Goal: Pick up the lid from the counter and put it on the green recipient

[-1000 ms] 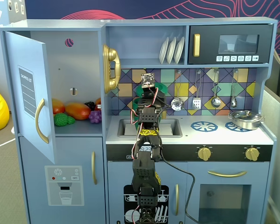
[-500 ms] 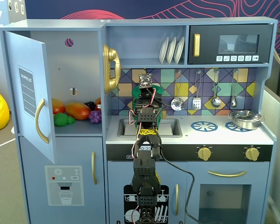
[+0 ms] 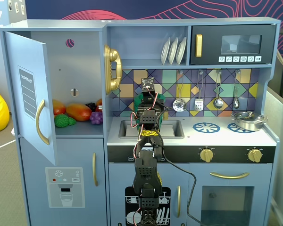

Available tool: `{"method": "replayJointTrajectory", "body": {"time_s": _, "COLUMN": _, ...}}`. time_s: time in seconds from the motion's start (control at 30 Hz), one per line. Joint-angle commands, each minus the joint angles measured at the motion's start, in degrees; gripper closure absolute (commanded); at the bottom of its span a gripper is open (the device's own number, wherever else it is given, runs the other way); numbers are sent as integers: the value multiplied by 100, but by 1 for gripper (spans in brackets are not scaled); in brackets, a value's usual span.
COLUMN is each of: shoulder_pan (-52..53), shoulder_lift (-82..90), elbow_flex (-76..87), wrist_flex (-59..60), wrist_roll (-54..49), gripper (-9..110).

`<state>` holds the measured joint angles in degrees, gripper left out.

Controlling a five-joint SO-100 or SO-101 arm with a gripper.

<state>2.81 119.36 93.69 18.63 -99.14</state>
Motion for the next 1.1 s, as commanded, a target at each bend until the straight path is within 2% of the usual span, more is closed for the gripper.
{"method": "replayJointTrajectory", "body": {"time_s": 0.0, "shoulder_pan": -26, "shoulder_lift": 26, "elbow_flex": -88, "wrist_flex": -132, "wrist_roll": 79, "gripper": 101}}
{"method": "replayJointTrajectory", "body": {"time_s": 0.63, "shoulder_pan": -237, "shoulder_lift": -97, "elbow_flex": 0, "wrist_flex": -132, "wrist_roll": -79, "gripper": 101}}
{"method": "replayJointTrajectory", "body": {"time_s": 1.07, "shoulder_pan": 26, "shoulder_lift": -123, "elbow_flex": -26, "wrist_flex": -141, "wrist_roll": -53, "gripper": 101}}
